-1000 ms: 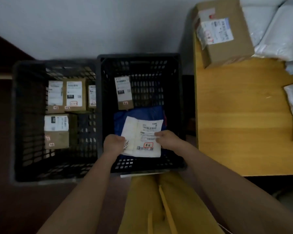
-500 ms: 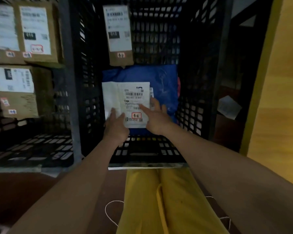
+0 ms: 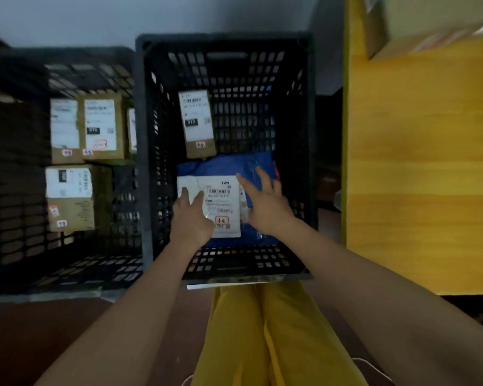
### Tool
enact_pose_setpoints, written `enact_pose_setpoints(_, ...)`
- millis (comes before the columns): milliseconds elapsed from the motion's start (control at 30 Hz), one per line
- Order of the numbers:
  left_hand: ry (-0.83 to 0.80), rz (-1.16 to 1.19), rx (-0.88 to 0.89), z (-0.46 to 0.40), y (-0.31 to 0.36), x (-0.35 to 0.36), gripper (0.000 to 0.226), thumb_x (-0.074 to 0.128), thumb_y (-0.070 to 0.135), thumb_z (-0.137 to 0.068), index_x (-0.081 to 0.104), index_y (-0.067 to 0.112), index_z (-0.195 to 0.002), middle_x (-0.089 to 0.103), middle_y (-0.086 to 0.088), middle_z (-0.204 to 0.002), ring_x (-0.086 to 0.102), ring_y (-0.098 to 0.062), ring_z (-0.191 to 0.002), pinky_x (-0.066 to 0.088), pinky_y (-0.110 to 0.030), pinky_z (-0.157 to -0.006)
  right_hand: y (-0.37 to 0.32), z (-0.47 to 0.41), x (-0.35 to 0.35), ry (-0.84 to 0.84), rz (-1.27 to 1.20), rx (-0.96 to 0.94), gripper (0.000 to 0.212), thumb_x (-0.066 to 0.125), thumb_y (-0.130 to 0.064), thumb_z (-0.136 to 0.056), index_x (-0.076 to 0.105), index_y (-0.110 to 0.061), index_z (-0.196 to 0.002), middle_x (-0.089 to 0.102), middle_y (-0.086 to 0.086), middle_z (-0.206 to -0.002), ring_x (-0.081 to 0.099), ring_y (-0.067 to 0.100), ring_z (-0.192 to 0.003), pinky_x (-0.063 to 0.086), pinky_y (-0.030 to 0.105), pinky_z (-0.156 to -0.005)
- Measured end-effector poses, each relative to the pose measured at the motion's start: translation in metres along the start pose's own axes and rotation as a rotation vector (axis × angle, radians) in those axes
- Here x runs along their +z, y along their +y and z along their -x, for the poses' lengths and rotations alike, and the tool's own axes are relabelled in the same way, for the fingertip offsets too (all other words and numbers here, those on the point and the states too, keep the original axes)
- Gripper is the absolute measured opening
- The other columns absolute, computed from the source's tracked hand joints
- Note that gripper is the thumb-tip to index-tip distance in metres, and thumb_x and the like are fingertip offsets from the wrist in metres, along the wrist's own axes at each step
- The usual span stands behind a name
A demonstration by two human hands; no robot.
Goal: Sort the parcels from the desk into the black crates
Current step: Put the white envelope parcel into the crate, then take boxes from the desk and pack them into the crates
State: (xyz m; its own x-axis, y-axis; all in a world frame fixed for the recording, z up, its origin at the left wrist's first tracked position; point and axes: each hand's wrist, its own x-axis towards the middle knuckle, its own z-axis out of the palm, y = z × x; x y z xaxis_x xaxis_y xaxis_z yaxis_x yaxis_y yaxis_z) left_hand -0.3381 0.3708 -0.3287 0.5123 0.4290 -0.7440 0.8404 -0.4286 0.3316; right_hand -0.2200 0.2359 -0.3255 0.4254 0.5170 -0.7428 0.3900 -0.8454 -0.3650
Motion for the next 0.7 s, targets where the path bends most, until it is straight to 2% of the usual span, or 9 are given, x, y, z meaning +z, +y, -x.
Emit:
enact_pose_setpoints(133,0.061,-0.233,0.062,0.020,0.037,-0.034,0.077,0.054,0.018,-0.097,0.007,0.024,-0.157,-0.017,-0.009,-0.163,-0.008,-0.034,-0.149,0.013,-0.047,-0.119,-0.015,0.026,-0.042,0.162,0.101,-0.013,0.093,0.058,-0.011,-0.093,-0.004,-0.043,-0.155,-0.023,-0.001,-0.161,-0.004,0.034,-0.147,0.025,0.049,-0.115)
enact_pose_setpoints(267,0.143,-0.385,0.182,0.035,0.077,-0.065,0.079,0.056,0.023,-0.097,0.004,0.025,-0.157,-0.022,-0.010,-0.161,-0.010,-0.038,-0.149,0.010,-0.052,-0.119,-0.019,0.057,-0.083,0.333,0.157,-0.015,0.088,0.055,-0.016,-0.096,-0.005,-0.043,-0.154,-0.023,0.001,-0.162,-0.008,0.034,-0.149,0.015,0.052,-0.119)
enact_pose_setpoints(567,0.281,-0.469,0.390,0.046,0.190,-0.094,0.080,0.053,0.032,-0.098,0.001,0.025,-0.157,-0.022,-0.013,-0.161,-0.007,-0.040,-0.149,0.007,-0.051,-0.120,0.034,0.100,-0.176,0.596,0.134,0.056,0.084,0.053,-0.020,-0.095,0.000,-0.042,-0.156,-0.015,0.005,-0.163,-0.003,0.037,-0.148,0.011,0.053,-0.119)
enact_pose_setpoints(700,0.310,-0.429,0.429,0.046,0.243,-0.088,0.077,0.052,0.030,-0.099,0.003,0.024,-0.158,-0.021,-0.011,-0.161,-0.009,-0.039,-0.148,0.006,-0.051,-0.120,0.072,0.101,-0.216,0.618,0.065,0.089,0.088,0.052,-0.008,-0.091,0.003,-0.045,-0.154,-0.016,0.001,-0.162,-0.006,0.035,-0.148,0.009,0.052,-0.120)
